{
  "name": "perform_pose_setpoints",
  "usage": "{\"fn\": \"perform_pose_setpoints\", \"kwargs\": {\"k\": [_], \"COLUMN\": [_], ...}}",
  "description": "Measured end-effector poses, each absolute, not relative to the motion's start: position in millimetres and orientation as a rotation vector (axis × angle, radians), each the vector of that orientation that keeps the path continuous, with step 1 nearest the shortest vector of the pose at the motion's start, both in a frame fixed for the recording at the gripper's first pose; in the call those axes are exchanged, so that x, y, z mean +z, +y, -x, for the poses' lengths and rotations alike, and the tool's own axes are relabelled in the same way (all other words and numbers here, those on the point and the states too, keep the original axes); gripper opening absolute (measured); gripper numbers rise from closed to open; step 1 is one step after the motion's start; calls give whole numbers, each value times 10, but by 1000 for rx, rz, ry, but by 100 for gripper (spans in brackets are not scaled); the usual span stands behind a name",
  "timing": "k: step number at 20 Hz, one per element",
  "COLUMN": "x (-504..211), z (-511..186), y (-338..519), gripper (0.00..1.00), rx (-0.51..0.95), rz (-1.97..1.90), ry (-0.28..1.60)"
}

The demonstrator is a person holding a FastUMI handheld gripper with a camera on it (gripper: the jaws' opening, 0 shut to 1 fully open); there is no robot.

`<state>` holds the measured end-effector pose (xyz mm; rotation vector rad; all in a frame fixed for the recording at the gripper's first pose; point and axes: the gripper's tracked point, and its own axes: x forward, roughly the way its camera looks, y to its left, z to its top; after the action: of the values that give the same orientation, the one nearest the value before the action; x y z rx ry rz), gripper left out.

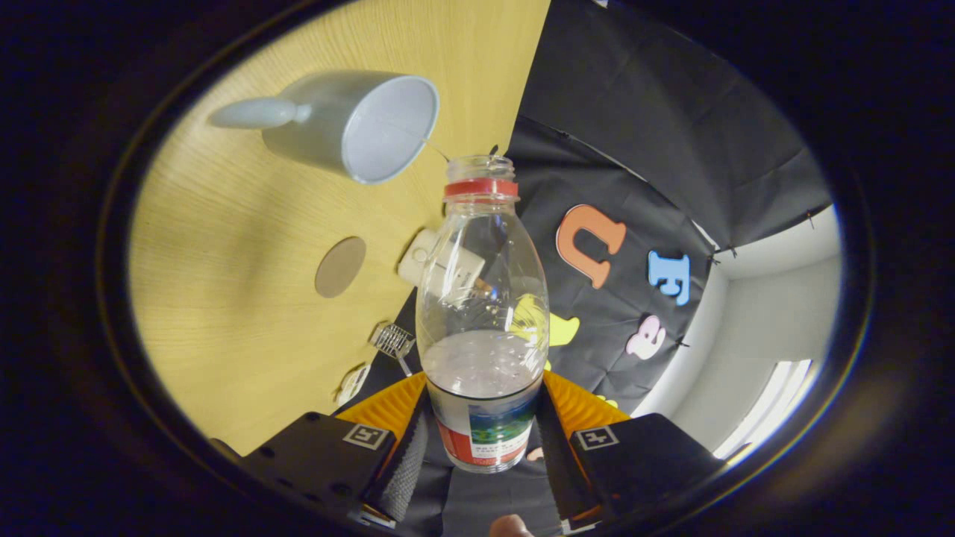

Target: Take the bottle from table, then pour the juice into the cup, finally place the bottle on the coaster

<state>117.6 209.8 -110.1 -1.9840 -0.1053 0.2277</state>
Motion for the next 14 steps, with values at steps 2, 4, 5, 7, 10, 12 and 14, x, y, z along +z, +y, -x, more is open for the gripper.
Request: {"fn": "perform_pose_setpoints", "kwargs": {"k": [2, 4, 5, 7, 10, 12, 14], "x": [-1101, -1093, -1084, -1085, -1163, -1225, -1224], "z": [-1176, -1166, -1157, -1152, -1127, -1107, -1081], "y": [2103, 2107, 2122, 2124, 2083, 2048, 2048], "gripper": [76, 76, 76, 76, 76, 76, 76], "rx": [230, 227, 225, 224, 240, 247, 245], "rz": [1980, 1974, 1973, 1964, 1906, 1852, 1822], "ry": [-106, -109, -117, -118, -86, -48, -40]}}
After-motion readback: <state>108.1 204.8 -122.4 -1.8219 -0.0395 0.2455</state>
